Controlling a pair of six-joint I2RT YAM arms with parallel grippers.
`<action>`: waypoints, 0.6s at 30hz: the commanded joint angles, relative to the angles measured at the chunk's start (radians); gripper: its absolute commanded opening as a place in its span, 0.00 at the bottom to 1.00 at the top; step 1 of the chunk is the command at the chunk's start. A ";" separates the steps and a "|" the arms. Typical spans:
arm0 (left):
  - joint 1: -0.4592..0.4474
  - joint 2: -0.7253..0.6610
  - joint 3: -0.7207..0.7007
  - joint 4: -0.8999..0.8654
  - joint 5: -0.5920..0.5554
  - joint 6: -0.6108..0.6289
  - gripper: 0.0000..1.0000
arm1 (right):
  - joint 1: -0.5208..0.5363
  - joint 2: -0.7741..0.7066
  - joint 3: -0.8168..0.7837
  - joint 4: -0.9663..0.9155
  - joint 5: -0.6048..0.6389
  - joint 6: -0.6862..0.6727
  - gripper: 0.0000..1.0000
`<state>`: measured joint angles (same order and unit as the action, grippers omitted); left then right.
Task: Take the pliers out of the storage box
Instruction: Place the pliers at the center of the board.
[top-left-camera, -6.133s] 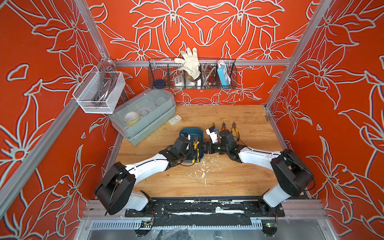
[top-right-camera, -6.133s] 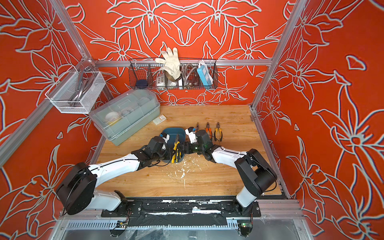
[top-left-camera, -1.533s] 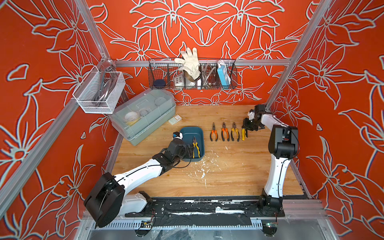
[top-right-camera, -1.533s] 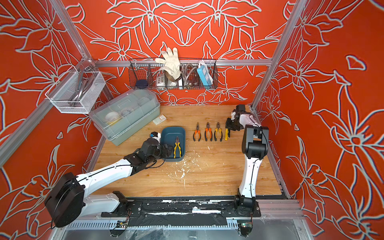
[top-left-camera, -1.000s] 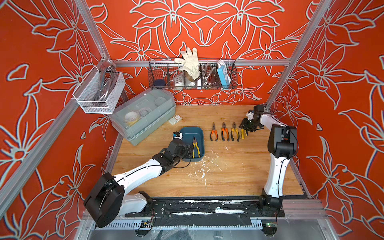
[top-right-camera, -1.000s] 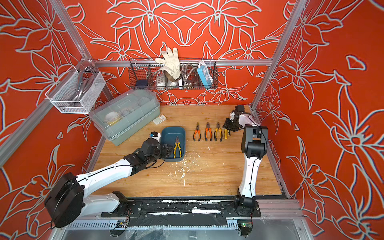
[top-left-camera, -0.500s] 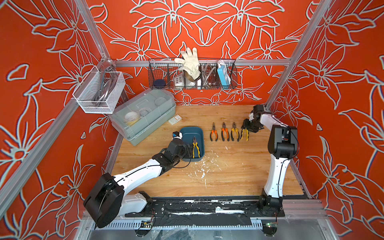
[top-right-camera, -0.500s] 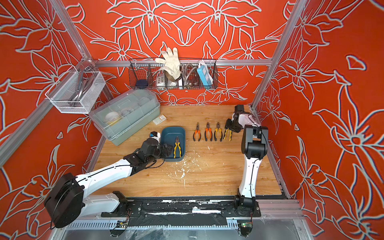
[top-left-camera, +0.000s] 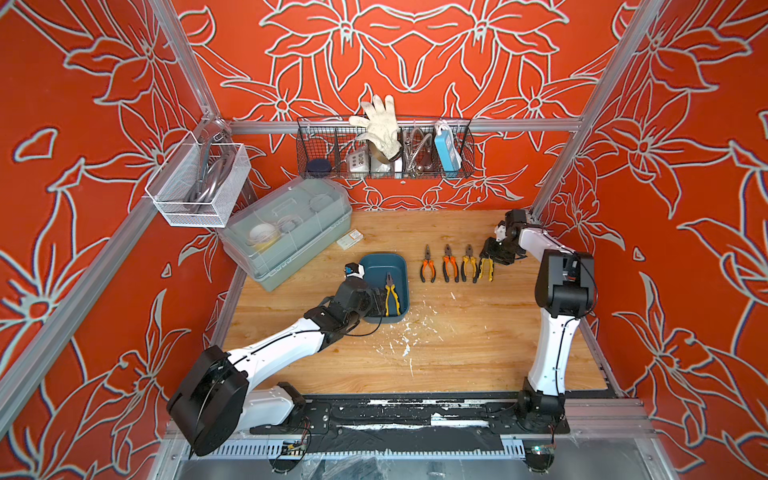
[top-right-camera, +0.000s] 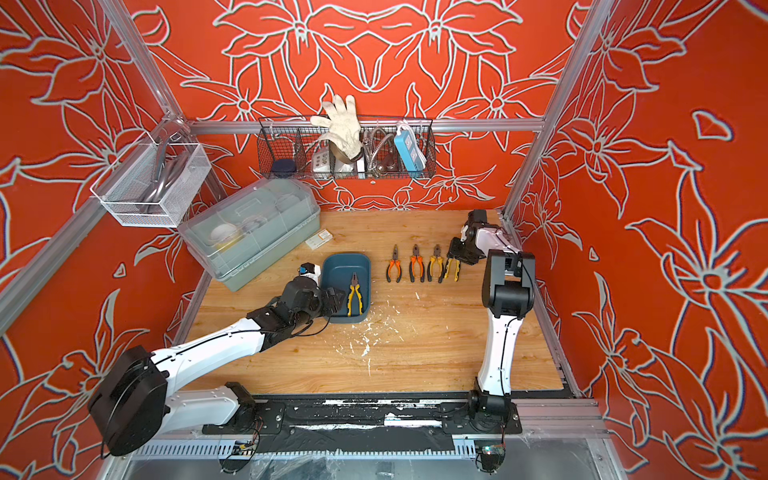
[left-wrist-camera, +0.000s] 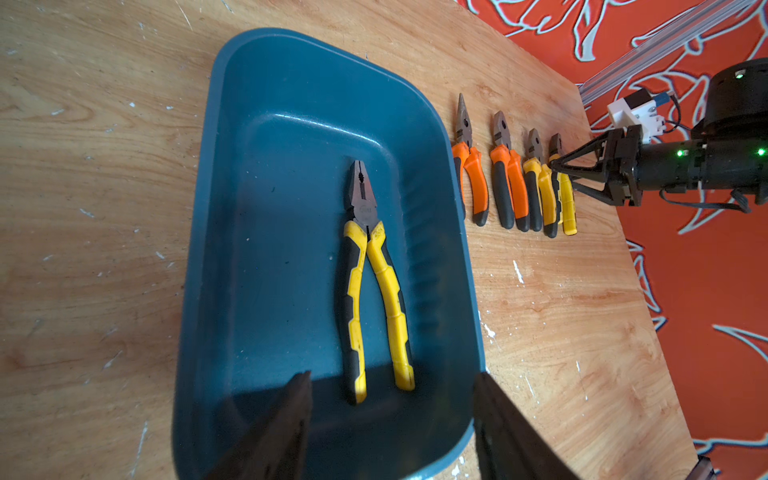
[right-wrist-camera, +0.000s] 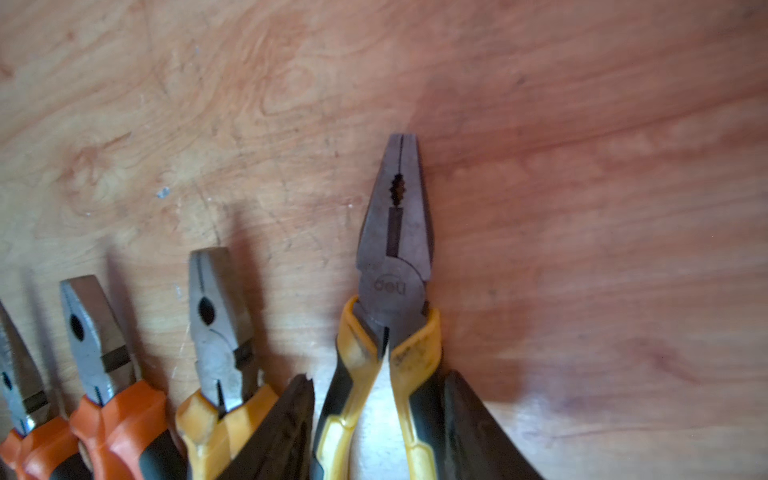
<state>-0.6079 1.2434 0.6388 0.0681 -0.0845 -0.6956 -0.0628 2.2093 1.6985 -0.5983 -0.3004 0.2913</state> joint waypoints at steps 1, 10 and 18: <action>0.000 -0.007 0.004 -0.010 -0.006 0.014 0.63 | 0.020 0.025 0.000 -0.037 -0.035 -0.025 0.51; 0.000 -0.004 0.004 -0.008 -0.003 0.013 0.63 | 0.028 0.012 0.000 -0.038 0.034 -0.032 0.51; 0.000 -0.009 0.005 -0.011 -0.003 0.013 0.63 | 0.055 -0.111 -0.063 0.004 0.131 0.026 0.52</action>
<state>-0.6079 1.2430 0.6388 0.0681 -0.0845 -0.6956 -0.0277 2.1822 1.6688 -0.5896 -0.2409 0.2825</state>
